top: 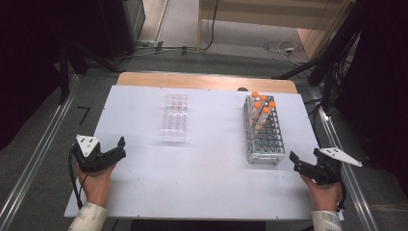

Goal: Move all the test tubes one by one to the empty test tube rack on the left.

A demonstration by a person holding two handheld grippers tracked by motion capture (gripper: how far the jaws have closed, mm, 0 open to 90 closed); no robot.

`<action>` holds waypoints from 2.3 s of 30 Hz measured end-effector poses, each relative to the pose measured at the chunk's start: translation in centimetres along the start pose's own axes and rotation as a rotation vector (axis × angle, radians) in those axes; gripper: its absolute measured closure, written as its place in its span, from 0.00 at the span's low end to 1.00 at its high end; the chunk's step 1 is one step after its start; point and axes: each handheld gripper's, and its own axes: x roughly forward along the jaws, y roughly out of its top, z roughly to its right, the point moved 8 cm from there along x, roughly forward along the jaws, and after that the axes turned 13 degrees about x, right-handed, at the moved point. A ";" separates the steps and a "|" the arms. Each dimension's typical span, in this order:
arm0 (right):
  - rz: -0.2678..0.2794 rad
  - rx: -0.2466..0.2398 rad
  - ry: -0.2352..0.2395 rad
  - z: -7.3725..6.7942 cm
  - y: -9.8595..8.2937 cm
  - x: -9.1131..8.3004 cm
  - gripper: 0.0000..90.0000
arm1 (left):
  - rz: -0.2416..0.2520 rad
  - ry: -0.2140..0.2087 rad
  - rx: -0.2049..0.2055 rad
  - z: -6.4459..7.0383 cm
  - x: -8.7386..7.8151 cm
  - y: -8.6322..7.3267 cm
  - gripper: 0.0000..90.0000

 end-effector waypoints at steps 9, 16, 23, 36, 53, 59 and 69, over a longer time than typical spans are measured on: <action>-0.001 0.008 0.010 -0.1 0.0 0.1 0.09 | 0.004 0.003 0.000 0.1 -0.1 0.0 0.05; 0.015 0.002 0.039 -0.8 0.5 0.2 0.11 | -0.004 -0.010 0.005 0.4 0.1 -0.1 0.05; 0.026 0.028 0.103 -2.2 1.8 1.2 0.12 | 0.003 -0.026 0.019 0.9 0.0 0.1 0.05; 0.015 -0.080 0.126 -4.9 3.8 4.3 0.18 | 0.009 -0.028 0.015 0.7 0.1 0.2 0.05; 0.034 -0.124 0.179 -6.1 6.7 7.2 0.38 | 0.006 -0.033 0.017 0.9 0.2 0.2 0.05; 0.030 -0.165 0.206 -6.9 7.1 7.4 0.43 | 0.010 -0.032 0.019 0.9 0.3 0.2 0.05; -0.028 -0.234 0.288 -7.6 6.4 8.7 0.55 | 0.002 -0.034 0.013 0.9 0.3 0.1 0.05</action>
